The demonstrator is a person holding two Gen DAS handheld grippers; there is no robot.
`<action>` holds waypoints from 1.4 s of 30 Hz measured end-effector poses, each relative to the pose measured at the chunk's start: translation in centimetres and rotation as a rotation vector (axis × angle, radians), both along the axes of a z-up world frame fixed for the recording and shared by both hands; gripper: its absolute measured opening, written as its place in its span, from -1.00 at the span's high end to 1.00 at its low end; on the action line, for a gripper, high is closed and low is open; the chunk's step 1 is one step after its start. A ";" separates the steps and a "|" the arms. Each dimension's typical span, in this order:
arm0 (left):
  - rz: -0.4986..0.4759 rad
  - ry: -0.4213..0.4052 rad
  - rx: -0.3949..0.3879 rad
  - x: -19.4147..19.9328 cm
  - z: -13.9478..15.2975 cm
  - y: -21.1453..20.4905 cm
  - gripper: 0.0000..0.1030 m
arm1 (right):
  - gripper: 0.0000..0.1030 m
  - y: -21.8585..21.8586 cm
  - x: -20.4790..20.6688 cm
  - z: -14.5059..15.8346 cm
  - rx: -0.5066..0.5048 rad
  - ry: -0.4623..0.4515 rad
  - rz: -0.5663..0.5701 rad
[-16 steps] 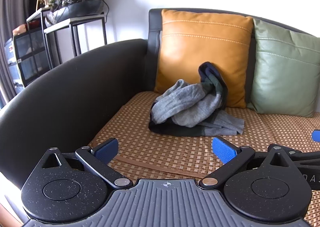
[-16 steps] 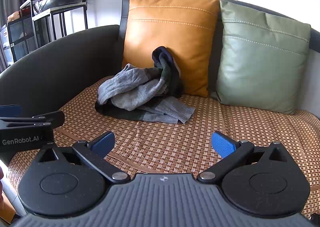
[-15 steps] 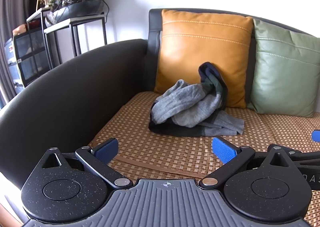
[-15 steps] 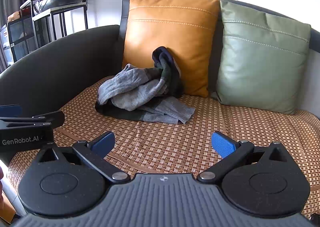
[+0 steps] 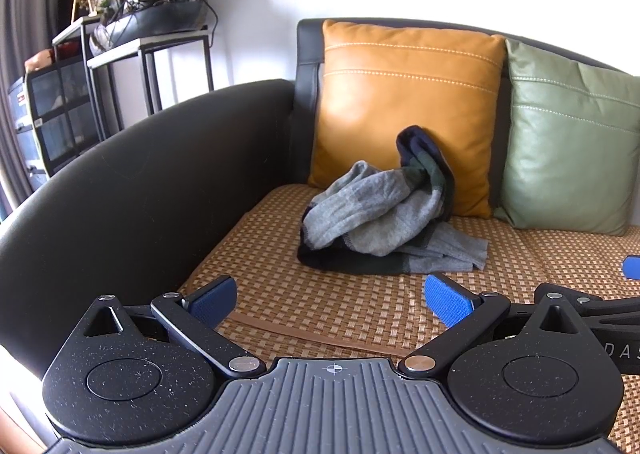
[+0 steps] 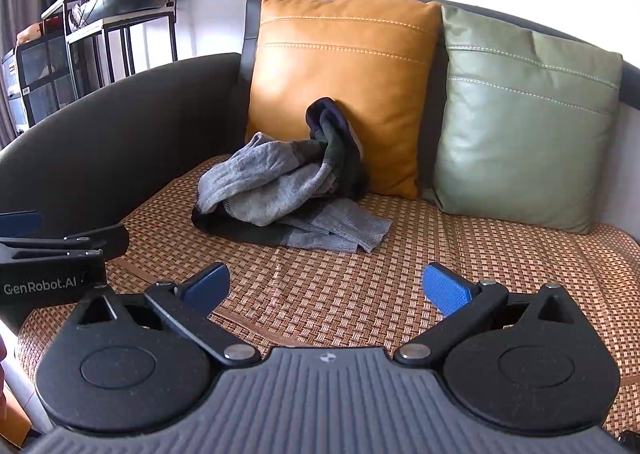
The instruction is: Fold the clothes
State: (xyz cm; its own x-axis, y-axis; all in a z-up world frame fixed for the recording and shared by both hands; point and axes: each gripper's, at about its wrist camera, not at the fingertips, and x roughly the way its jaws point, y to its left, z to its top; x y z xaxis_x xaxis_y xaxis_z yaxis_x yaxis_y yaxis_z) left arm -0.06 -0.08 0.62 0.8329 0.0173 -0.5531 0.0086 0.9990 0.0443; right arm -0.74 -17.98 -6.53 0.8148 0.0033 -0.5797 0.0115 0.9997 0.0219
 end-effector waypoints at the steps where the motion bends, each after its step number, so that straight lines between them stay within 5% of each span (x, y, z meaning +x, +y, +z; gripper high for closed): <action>1: 0.000 -0.002 0.000 0.0 0.0 0.0 -1.00 | -0.99 0.0 0.0 0.0 -0.001 -0.001 0.000; 42: -0.004 -0.007 -0.019 0.1 -0.3 0.4 -1.00 | -0.99 0.0 0.1 0.0 -0.006 -0.002 0.002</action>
State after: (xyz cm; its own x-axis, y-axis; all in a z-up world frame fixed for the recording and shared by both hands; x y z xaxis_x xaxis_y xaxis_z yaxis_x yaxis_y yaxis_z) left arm 0.08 0.37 0.33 0.8369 0.0038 -0.5473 0.0122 0.9996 0.0256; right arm -0.68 -18.00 -6.57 0.8162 0.0013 -0.5777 0.0096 0.9998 0.0158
